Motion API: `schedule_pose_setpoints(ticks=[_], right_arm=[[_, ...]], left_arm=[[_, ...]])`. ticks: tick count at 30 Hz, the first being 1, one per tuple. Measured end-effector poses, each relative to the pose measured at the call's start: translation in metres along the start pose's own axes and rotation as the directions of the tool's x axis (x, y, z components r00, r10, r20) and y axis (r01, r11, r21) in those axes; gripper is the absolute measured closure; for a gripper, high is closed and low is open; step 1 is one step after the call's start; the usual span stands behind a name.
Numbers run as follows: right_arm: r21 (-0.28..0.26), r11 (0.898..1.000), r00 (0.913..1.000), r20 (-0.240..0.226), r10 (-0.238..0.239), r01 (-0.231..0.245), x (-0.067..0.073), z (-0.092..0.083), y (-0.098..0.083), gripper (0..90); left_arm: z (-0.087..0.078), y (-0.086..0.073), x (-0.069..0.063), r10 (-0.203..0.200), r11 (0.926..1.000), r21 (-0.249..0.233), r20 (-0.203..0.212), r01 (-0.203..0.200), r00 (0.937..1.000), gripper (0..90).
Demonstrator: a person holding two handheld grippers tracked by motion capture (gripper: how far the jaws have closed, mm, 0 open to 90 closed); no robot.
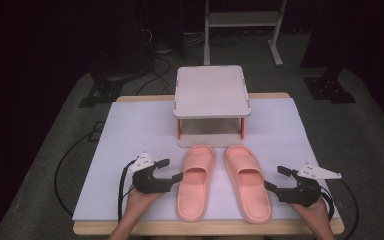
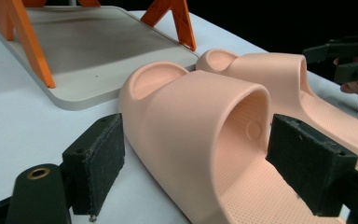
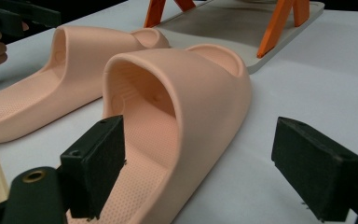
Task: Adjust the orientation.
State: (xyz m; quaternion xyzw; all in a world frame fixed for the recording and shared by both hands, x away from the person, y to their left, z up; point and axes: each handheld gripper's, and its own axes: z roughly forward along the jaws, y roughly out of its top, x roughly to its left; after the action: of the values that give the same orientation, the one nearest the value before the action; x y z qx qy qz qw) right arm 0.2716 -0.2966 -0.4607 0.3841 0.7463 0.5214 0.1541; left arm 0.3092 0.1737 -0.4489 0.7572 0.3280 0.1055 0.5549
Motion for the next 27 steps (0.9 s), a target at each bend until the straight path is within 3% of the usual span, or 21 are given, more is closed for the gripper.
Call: schedule_pose_setpoints(ticks=[10,27], right_arm=[[0.009,1.0,0.9997,-0.017,-0.019,0.019,0.007,0.007,0.002,17.0],[0.018,0.999,0.9988,-0.036,-0.033,0.034,0.016,0.019,0.006,17.0]], left_arm=[[0.006,-0.002,-0.005,0.013,0.9998,0.017,0.003,-0.013,0.9999,14.1],[0.016,-0.001,-0.013,0.047,0.9977,0.049,0.0,-0.047,0.9989,14.6]])
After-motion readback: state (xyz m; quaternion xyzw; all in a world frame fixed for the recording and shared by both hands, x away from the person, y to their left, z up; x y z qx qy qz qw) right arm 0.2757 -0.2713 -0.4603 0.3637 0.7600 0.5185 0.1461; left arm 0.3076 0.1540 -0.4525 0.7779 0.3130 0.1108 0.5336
